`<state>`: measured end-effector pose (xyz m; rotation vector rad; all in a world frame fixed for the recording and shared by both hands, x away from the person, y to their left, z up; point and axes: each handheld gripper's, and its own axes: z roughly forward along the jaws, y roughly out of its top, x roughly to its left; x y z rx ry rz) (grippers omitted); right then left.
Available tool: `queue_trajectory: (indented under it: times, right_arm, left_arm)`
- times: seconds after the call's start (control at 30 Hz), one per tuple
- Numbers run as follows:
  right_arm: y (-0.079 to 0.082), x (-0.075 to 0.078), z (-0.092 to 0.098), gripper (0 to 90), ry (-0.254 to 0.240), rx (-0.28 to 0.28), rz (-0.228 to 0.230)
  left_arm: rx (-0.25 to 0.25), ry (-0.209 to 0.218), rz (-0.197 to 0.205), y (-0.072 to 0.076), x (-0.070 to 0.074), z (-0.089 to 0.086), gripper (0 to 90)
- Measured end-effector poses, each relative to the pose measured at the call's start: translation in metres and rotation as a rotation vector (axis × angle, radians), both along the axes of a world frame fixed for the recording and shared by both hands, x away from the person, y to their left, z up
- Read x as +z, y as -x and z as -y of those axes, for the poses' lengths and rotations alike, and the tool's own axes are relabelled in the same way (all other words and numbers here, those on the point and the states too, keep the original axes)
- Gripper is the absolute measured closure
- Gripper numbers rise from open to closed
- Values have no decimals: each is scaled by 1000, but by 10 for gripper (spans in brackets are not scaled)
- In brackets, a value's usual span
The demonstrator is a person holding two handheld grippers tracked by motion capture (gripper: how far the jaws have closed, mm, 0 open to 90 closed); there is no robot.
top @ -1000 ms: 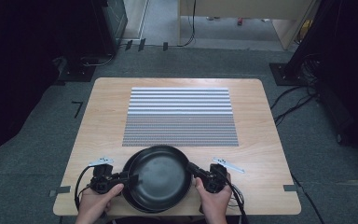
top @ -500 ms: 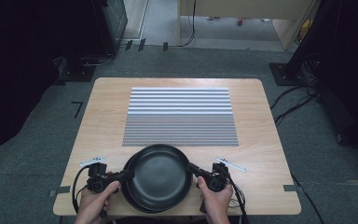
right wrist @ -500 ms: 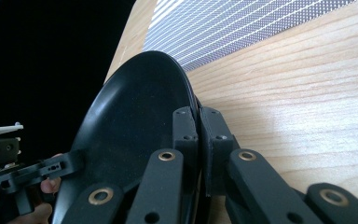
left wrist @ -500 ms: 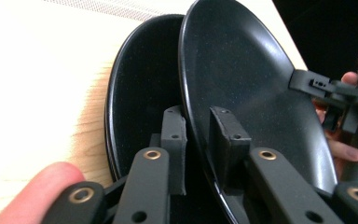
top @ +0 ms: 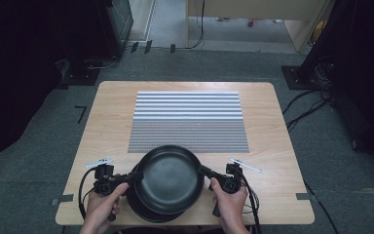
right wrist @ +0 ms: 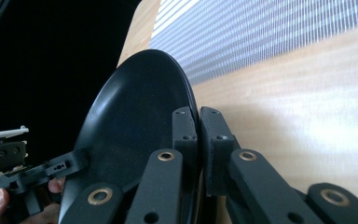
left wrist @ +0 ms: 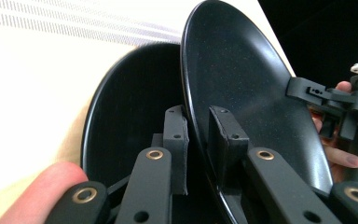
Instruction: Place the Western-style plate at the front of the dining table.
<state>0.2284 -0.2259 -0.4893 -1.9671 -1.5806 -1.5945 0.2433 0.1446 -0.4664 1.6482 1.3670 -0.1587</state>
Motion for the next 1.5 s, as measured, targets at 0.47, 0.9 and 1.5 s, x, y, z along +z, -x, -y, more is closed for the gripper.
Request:
queue_trajectory:
  times: [0.47, 0.9, 1.5]
  right_arm:
    - [-67, 32, 24, 860, -9, -45, 31]
    - [-133, 30, 46, 861, 42, -107, 32]
    - [-198, 5, 43, 852, 151, -159, 1]
  left_arm:
    - [7, -40, 33, -69, 34, 33, 762]
    - [26, -103, 28, -145, 35, 68, 755]
    - [116, -148, -122, -220, 0, 85, 753]
